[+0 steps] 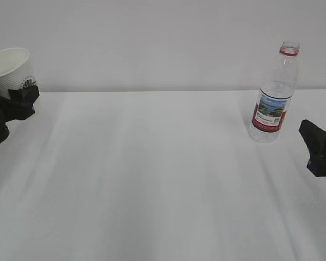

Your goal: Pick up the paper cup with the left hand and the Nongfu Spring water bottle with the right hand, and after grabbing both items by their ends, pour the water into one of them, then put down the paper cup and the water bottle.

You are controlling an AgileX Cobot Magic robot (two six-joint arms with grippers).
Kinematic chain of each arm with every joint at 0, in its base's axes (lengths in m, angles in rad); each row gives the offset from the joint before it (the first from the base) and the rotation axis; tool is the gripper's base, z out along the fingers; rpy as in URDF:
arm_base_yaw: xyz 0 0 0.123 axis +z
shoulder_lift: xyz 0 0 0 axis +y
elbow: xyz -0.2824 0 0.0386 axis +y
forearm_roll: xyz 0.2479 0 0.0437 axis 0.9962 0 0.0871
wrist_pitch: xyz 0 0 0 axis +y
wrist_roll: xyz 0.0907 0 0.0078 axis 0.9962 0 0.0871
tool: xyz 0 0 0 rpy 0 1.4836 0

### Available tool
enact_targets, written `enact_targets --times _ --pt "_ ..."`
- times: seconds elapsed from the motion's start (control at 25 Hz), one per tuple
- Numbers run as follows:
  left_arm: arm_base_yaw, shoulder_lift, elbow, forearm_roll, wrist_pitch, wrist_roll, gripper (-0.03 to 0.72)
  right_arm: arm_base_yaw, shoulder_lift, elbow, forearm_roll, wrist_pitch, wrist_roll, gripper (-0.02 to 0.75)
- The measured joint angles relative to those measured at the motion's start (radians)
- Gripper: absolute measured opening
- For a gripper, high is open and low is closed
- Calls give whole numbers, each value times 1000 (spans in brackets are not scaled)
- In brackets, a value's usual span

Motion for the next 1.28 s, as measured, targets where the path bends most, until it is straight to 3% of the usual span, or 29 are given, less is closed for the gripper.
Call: enact_targets --times 0.52,1.28 --pt "2 139 0 -53 -140 0 474 0 0 0 0 0 0 552" --pt "2 269 -100 -56 -148 17 456 0 0 0 0 0 0 552"
